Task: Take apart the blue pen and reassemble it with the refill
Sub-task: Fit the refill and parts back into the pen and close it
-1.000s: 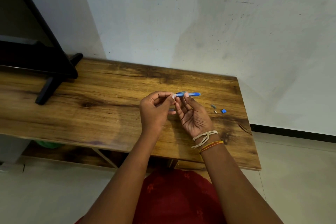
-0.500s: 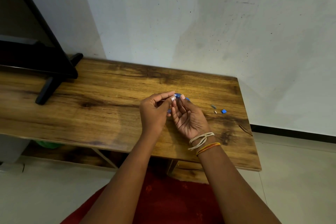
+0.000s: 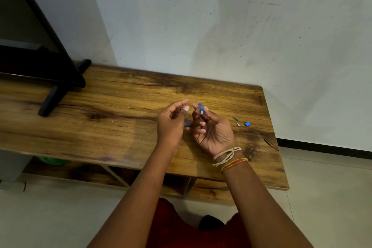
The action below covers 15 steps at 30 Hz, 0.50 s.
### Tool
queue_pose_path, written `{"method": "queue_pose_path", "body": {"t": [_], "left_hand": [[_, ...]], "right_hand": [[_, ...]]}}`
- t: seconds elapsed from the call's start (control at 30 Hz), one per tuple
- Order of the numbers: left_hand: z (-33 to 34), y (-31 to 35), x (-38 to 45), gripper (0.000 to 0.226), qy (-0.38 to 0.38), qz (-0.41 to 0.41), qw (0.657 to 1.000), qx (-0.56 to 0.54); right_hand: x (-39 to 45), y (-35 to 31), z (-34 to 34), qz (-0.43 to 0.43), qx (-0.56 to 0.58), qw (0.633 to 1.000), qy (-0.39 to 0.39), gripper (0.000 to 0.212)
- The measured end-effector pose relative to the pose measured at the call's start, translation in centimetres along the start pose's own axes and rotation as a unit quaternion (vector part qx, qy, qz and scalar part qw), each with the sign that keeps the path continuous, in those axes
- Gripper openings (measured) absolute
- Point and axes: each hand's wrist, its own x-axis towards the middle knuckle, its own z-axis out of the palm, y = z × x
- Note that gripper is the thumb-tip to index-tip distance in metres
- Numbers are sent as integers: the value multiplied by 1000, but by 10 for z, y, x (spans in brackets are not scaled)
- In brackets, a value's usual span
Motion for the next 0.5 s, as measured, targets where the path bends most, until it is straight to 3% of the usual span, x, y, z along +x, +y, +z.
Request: {"method": "queue_pose_path", "body": {"t": [0.1,0.27,0.43,0.5], "left_hand": [[-1,-4,1,18,8,-52,999,-3],[-3,-2,1,27,-45,-172,974,-143],[-2,-1,2,8,-38,-190,966,-172],[-1,0,2,5,-29,-204,961,-182]], "right_hand": [[-1,-2,-1,28,-14,999,-20,39],[-3,-6,-2,95,-69,991,-56,42],[-6,-10,-4,78,-131,988,-16,34],[-7,-12,-3,50,-170,984,35,29]]}}
